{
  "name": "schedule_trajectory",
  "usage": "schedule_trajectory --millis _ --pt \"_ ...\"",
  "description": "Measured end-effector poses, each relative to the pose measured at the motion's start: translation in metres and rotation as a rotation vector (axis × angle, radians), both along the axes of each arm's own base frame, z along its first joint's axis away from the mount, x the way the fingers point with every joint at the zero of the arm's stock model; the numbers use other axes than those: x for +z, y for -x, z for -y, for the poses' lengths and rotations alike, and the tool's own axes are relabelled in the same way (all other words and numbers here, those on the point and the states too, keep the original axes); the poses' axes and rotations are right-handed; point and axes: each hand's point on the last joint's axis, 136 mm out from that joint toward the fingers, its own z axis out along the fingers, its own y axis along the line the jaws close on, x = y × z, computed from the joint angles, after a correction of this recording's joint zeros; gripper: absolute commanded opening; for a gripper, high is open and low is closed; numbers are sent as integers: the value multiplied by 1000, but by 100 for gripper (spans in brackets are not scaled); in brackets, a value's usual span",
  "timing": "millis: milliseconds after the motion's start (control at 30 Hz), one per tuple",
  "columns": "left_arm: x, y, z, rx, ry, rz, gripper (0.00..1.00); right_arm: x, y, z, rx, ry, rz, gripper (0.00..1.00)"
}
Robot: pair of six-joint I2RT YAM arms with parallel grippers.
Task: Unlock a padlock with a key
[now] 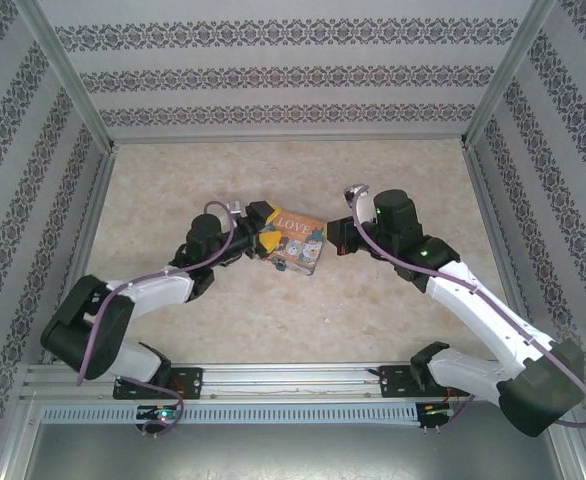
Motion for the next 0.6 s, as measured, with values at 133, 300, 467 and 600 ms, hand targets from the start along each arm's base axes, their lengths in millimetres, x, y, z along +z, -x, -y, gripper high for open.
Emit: schedule_trajectory --millis 133,300,467,600 --pt "11 -7 16 -7 94 0 77 11 -3 -12 22 -21 39 0" --pt "19 -7 31 -22 165 -3 77 10 -9 -24 31 -22 52 0" --pt "16 -10 41 -26 206 -23 76 12 -16 -35 41 -30 70 0" --pt "16 -8 48 -33 221 -29 75 15 -22 -43 47 -35 81 0"
